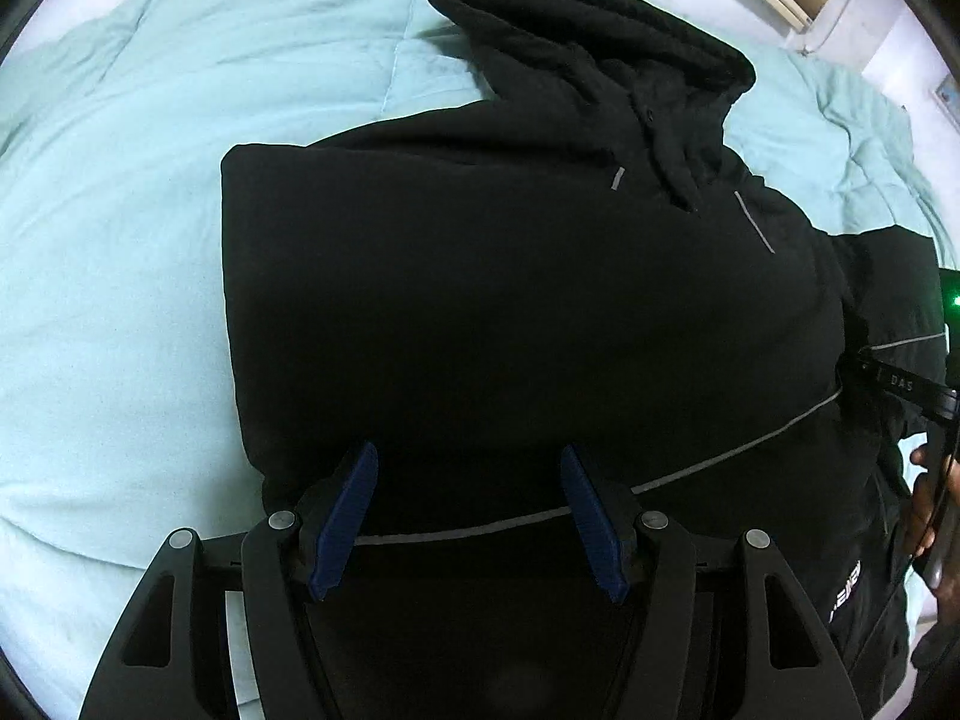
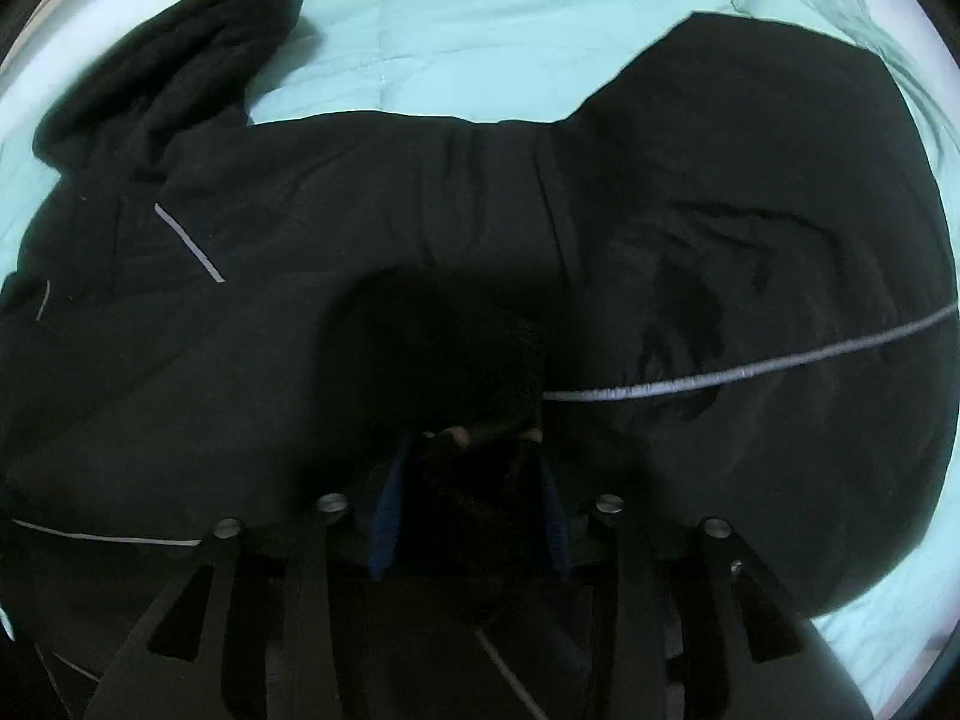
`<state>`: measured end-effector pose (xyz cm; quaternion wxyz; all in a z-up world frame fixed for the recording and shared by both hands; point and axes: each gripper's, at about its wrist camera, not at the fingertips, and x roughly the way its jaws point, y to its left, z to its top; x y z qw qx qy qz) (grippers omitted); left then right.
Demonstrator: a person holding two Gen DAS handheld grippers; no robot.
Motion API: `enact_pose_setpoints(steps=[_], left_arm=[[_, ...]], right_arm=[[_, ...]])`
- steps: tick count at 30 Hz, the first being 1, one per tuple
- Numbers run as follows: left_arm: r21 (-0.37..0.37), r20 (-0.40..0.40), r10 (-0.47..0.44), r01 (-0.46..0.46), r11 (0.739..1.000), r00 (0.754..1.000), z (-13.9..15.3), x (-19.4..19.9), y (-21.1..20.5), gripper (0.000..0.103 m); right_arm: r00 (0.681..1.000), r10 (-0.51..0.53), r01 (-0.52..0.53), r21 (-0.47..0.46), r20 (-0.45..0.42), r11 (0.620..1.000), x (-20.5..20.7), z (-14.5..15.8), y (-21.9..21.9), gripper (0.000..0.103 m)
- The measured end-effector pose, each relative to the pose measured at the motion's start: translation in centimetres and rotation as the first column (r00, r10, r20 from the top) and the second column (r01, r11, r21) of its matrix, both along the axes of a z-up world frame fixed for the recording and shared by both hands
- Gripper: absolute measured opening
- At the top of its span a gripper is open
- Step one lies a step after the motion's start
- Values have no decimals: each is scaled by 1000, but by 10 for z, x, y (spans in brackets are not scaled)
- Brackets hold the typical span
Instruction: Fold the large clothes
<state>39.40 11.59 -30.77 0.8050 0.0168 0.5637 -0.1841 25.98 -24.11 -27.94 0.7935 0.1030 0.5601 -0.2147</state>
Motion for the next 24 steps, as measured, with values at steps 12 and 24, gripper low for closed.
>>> enact_pose_setpoints(steps=[12,24], left_arm=[[-123,52,-24,30,992,998,55,-30,-1,66],[72,-6,-64,64,995,998,-4,-44,-24,67]], right_arm=[[966,132,-137,5,221,991,-24,90,69,83],[980,194,-198,144,43,970,13,-20,122,67]])
